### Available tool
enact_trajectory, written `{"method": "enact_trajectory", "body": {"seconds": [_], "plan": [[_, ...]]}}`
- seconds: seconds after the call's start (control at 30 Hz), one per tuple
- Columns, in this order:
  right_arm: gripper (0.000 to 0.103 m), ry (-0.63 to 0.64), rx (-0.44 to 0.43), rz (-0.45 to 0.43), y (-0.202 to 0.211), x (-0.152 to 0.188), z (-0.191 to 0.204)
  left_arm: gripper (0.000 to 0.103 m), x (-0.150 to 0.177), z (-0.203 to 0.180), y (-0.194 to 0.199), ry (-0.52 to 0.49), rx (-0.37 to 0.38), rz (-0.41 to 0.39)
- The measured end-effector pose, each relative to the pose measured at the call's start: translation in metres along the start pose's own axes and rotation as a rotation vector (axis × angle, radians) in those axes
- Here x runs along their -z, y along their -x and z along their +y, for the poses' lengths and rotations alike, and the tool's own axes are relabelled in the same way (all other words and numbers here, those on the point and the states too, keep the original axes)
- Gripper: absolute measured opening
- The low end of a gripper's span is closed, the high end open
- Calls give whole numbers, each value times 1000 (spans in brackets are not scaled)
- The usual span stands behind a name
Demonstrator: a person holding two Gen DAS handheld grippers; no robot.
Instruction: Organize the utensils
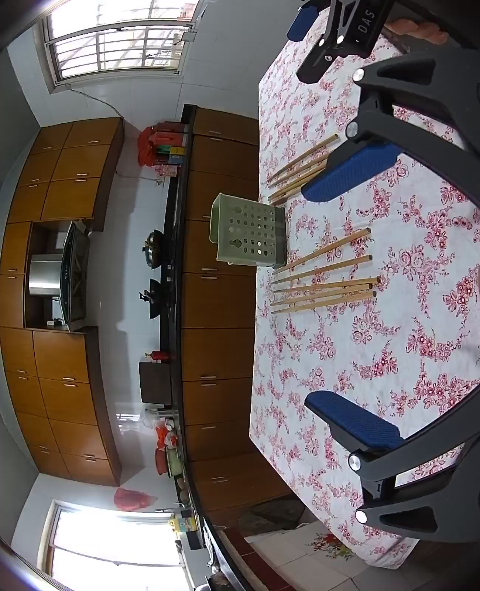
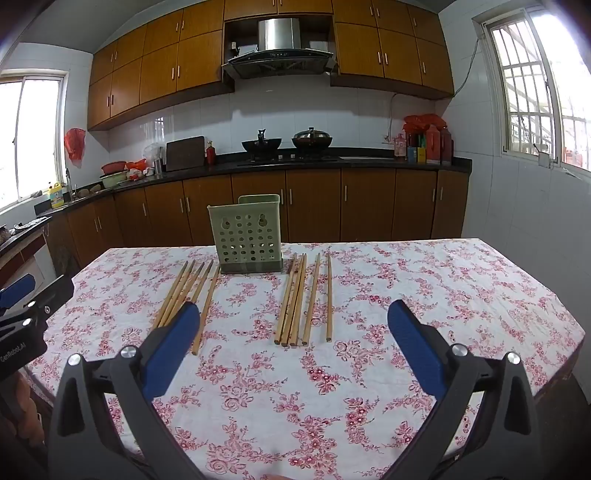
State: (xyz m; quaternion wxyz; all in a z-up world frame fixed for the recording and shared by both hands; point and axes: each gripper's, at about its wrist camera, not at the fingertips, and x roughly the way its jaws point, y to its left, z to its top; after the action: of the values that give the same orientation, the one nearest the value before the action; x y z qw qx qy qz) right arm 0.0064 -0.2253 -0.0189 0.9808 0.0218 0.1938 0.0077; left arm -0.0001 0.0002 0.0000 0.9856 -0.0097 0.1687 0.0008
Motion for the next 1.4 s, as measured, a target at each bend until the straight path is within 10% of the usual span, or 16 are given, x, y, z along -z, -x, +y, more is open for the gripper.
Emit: {"method": "enact_trajectory", "body": {"seconds": [1.4], "plan": [[99,-10,-3,8,-1,2,-2,101,0,0,0,-2,-2,4]]}}
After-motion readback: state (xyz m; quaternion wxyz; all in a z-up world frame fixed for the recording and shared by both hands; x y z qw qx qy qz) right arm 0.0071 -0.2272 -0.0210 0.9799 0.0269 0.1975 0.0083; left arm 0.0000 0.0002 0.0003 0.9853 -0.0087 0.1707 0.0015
